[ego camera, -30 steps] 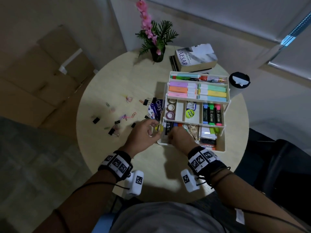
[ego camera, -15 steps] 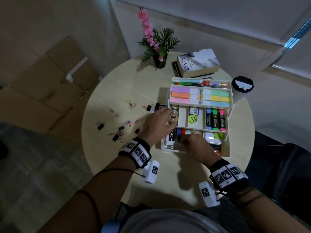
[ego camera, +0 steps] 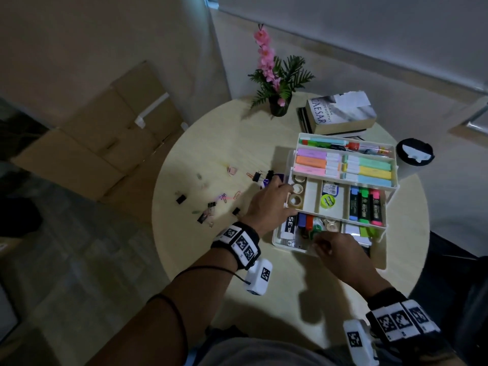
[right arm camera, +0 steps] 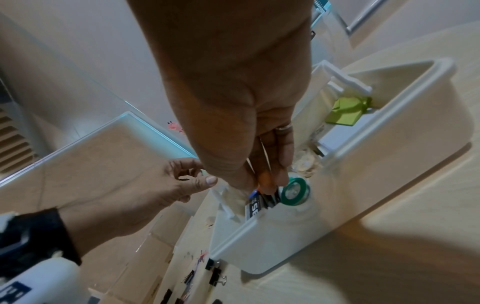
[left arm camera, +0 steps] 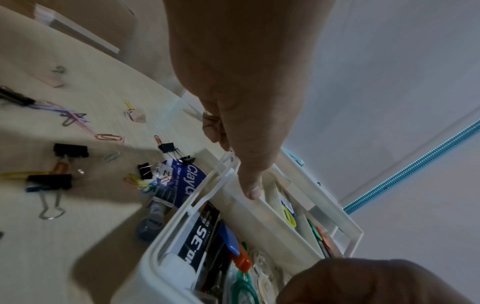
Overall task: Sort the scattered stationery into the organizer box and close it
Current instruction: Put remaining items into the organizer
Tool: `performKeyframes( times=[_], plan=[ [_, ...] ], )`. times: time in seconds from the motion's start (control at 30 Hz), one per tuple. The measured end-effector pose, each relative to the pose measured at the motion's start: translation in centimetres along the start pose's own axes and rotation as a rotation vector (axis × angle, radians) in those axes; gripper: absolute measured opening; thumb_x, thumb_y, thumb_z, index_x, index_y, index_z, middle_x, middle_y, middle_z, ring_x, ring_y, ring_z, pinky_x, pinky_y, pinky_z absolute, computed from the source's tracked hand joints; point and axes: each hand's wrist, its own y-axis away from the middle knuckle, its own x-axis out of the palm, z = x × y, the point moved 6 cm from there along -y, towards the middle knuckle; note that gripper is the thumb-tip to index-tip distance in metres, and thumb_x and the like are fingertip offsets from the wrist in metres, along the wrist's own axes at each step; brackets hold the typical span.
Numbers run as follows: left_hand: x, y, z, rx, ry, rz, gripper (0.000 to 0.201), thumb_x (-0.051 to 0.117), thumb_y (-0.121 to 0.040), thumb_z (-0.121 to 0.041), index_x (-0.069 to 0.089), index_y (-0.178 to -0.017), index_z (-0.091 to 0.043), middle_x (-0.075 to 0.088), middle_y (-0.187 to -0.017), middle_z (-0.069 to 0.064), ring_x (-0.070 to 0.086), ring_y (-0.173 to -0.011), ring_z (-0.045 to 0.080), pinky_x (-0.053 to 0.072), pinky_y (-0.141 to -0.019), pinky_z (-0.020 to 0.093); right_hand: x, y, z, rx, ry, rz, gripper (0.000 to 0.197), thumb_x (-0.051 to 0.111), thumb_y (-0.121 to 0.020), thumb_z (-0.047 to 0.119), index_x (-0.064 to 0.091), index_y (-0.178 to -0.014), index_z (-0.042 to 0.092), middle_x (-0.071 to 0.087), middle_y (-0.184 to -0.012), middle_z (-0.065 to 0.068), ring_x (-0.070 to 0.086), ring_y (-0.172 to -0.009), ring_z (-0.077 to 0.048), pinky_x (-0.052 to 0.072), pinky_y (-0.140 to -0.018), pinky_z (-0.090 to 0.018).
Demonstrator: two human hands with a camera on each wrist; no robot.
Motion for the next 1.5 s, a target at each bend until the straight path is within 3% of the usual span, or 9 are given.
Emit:
performKeyframes(
  times=[0.17,0.4,0.57,0.63,0.93,1.17,1.27,1.43,1.5],
  plan=[
    [-0.8,3.2,5.0,-0.046,0.019,-0.029,0.049,0.078,-0.092,-0.035,0.06,-0.135,-0.018,0.052,-0.128,0.002,0.061,-0.097,0.021,0.057,-0.082,0.038,-0.2,-1.3,4.2,-0.046,-0.055,-0.035,0.012,0.071,-0.09,0.014,0.076,-0.094,0.024,0.074,-0.081,0.005,0.067,-0.07,-0.015,0.057,-0.066,-0.037],
    [-2.2,9.2,18.4,-0.294,0.078,0.01,0.036,0.076,-0.09,-0.022,0.066,-0.125,-0.021,0.055,-0.122,-0.001,0.064,-0.104,0.023,0.059,-0.089,0.044,2.4,-6.1,13.4,-0.193,-0.113,-0.019,0.011,0.067,-0.088,0.002,0.07,-0.091,0.012,0.064,-0.087,-0.001,0.057,-0.073,-0.015,0.043,-0.067,-0.028],
    [-3.0,11.6,24.2,-0.319,0.122,0.054,0.033,0.076,-0.089,-0.018,0.07,-0.121,-0.021,0.061,-0.115,-0.002,0.064,-0.103,0.02,0.056,-0.089,0.037,7.3,-9.1,15.9,-0.027,-0.051,0.192,0.047,0.07,-0.094,0.009,0.056,-0.138,0.005,0.05,-0.135,-0.015,0.06,-0.114,-0.029,0.044,-0.092,-0.023],
    [-2.8,12.2,25.6,-0.293,0.151,0.074,0.03,0.078,-0.088,-0.016,0.071,-0.118,-0.021,0.061,-0.11,-0.004,0.065,-0.101,0.016,0.056,-0.088,0.036,8.9,-9.7,16.1,0.056,0.0,0.262,0.052,0.069,-0.095,0.009,0.05,-0.143,0.008,0.044,-0.139,-0.017,0.058,-0.119,-0.033,0.042,-0.093,-0.024],
    [-0.1,12.0,23.3,0.034,0.151,0.315,0.026,0.069,-0.096,-0.015,0.07,-0.121,-0.019,0.064,-0.119,-0.005,0.065,-0.105,0.014,0.049,-0.081,0.025,14.9,-8.6,15.8,0.194,0.182,0.322,0.065,0.074,-0.09,0.032,0.048,-0.146,0.011,0.064,-0.121,-0.013,0.065,-0.105,-0.027,0.057,-0.087,-0.035],
    [0.8,10.5,19.6,0.269,0.041,0.377,0.039,0.074,-0.09,-0.022,0.061,-0.127,-0.023,0.062,-0.114,0.001,0.06,-0.103,0.024,0.045,-0.081,0.035,16.0,-8.6,17.3,0.087,-0.074,0.227,0.02,0.076,-0.089,0.015,0.075,-0.108,0.022,0.078,-0.098,0.003,0.073,-0.087,-0.012,0.057,-0.08,-0.024],
    [1.3,10.1,19.7,0.286,0.024,0.413,0.048,0.075,-0.089,-0.024,0.057,-0.133,-0.02,0.06,-0.123,0.003,0.06,-0.106,0.023,0.046,-0.081,0.034,15.1,-9.0,18.3,0.083,0.002,0.271,0.019,0.078,-0.09,0.021,0.077,-0.106,0.011,0.078,-0.097,-0.007,0.073,-0.087,-0.024,0.043,-0.071,-0.022],
    [1.6,9.6,21.5,0.264,-0.014,0.421,0.032,0.071,-0.092,-0.026,0.059,-0.121,-0.018,0.055,-0.123,0.003,0.054,-0.113,0.028,0.054,-0.087,0.045,10.9,-11.5,15.8,0.256,0.161,-0.108,0.023,0.073,-0.084,-0.002,0.068,-0.107,0.001,0.065,-0.109,-0.019,0.06,-0.101,-0.034,0.032,-0.086,-0.021],
    [1.2,9.2,22.1,0.263,-0.006,0.391,0.03,0.071,-0.092,-0.028,0.061,-0.119,-0.019,0.057,-0.118,0.003,0.054,-0.11,0.027,0.053,-0.088,0.046,9.9,-12.5,14.7,0.306,0.194,-0.202,0.036,0.066,-0.078,-0.01,0.065,-0.113,-0.002,0.057,-0.116,-0.023,0.052,-0.107,-0.038,0.045,-0.094,-0.037]
  ],
)
